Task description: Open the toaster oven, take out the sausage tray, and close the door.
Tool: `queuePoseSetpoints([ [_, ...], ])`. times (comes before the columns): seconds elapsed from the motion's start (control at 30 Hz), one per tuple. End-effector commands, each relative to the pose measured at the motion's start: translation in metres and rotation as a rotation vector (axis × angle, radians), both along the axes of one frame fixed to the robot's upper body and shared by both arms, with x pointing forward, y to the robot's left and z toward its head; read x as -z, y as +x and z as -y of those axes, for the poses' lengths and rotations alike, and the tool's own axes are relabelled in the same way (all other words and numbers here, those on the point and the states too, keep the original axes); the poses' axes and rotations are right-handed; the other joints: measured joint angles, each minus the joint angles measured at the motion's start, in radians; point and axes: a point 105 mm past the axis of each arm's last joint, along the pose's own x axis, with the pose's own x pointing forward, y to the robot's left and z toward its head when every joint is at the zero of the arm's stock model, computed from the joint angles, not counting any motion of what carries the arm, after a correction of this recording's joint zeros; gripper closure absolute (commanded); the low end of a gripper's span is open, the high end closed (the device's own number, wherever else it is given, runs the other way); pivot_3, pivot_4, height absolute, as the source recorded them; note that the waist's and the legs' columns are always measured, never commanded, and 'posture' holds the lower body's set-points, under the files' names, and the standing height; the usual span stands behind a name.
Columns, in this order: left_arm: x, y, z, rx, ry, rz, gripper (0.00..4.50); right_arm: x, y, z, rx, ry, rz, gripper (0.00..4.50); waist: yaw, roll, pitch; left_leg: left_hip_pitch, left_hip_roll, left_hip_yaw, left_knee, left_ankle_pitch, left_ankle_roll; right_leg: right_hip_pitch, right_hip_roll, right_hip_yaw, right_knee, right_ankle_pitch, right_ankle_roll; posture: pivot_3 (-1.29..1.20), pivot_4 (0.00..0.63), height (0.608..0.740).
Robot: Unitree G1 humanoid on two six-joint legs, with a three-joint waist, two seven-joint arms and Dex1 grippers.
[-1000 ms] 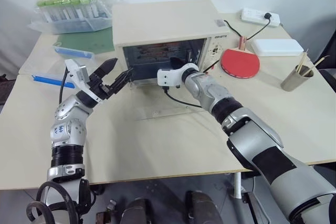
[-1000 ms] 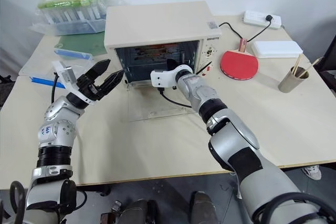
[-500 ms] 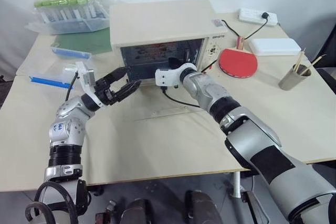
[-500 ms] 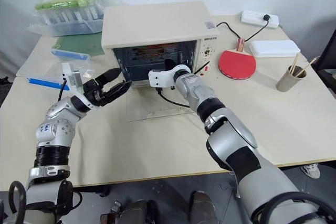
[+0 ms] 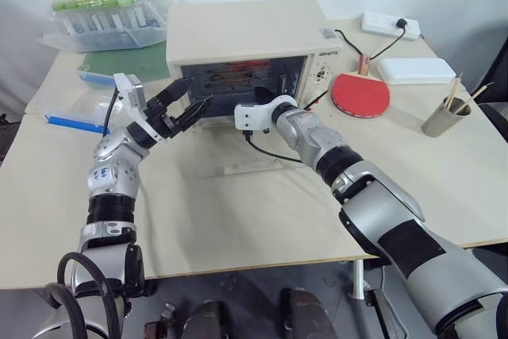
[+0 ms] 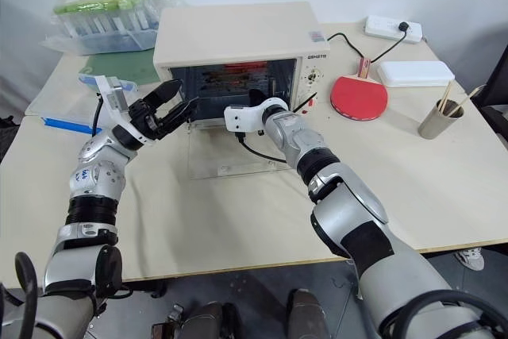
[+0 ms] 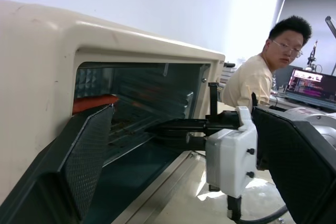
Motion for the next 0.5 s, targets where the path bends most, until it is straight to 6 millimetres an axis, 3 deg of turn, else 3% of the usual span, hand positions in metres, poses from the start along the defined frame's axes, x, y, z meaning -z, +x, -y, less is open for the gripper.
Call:
queuePoseSetpoints([
  [0.03, -0.013, 0.004, -0.013, -0.056, 0.0, 0.039, 0.0, -0.032, -0.004, -0.013, -0.045, 0.044, 0.096, 4.49, 0.0, 0.0, 0.0, 0.0, 0.0, 0.0, 0.0, 0.0, 0.0, 0.0, 0.0, 0.0, 0.0, 0.0, 0.0, 0.0, 0.15, 0.74],
  [0.5, -0.013, 0.006, -0.009, -0.039, 0.01, 0.041, 0.0, -0.025, -0.017, -0.03, -0.123, 0.025, 0.102, 4.49, -0.013, 0.0, 0.0, 0.0, 0.0, 0.0, -0.001, 0.0, 0.0, 0.0, 0.0, 0.0, 0.0, 0.0, 0.0, 0.0, 0.15, 0.74],
])
